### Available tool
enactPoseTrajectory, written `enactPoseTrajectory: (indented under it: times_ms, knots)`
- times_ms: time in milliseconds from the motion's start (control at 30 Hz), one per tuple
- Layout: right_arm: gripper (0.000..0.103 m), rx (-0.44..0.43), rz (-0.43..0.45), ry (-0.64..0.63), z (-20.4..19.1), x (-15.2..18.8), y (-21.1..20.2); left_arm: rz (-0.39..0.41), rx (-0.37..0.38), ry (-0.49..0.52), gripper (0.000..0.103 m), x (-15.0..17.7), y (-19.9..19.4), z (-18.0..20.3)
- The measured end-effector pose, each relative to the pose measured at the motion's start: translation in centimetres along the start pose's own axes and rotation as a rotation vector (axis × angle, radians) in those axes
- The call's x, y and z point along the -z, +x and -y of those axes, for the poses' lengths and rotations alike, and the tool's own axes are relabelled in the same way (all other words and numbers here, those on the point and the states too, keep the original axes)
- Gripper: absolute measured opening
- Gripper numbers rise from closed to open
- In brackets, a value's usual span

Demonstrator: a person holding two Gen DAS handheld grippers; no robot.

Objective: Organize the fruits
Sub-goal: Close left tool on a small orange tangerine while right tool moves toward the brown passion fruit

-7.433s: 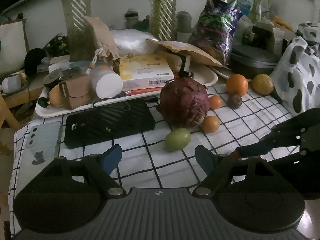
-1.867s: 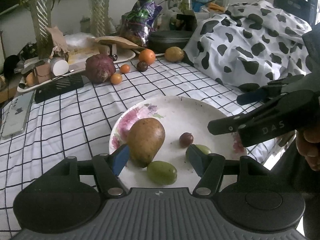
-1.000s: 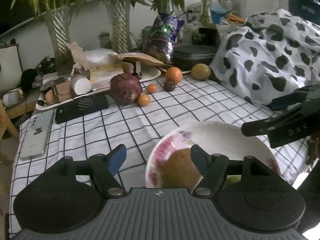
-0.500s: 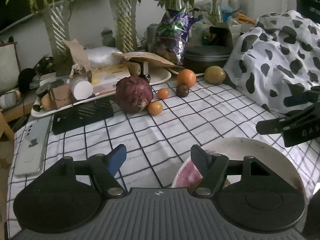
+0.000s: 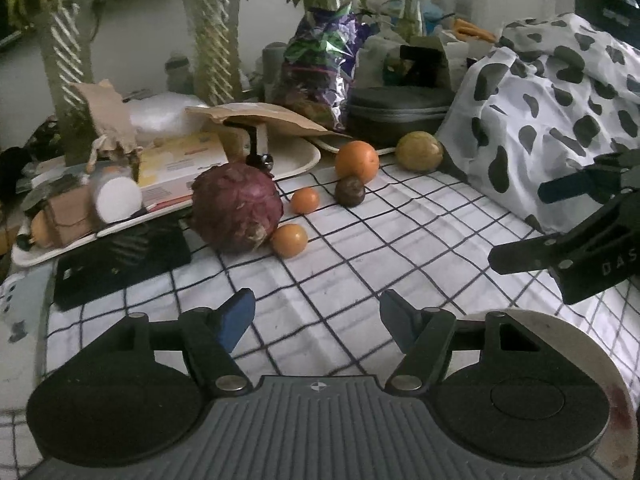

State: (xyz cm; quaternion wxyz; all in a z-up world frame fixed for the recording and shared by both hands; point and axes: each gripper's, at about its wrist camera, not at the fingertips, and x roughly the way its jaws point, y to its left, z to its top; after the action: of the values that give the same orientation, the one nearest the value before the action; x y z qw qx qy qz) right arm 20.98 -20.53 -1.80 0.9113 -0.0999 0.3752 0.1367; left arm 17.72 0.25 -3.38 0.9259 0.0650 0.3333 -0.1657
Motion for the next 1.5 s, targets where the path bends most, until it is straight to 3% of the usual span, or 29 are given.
enactPoseTrajectory:
  times_ms: [100,233,733,1167,1267,1500]
  knots:
    - [0.103,-0.006,-0.01,-0.01,0.2,-0.6,1.0,-0.005,0.02,0.005,0.066,-0.5,1.2,-0.4]
    - [0.103,-0.005,-0.011,-0.036,0.3,-1.5,2.1,-0.019,0.035,0.018,0.057,-1.0,3.0,-0.9]
    - [0.103,0.015,0.001,-0.042,2.2,-3.8,5.1,-0.038,0.074,0.018,0.054,-2.6,8.1,-1.8]
    - [0.103,0.013,0.0,-0.065,2.3,-4.7,6.6,-0.02,0.014,0.036,0.038,-3.1,9.2,-1.0]
    - [0.103,0.012,-0.003,-0.057,2.3,-4.6,6.7,-0.025,0.018,0.036,0.03,-3.1,9.1,-1.0]
    - [0.103,-0.011,0.0,-0.024,2.5,-4.6,6.9,-0.033,0.063,0.053,0.03,-3.4,8.4,-0.7]
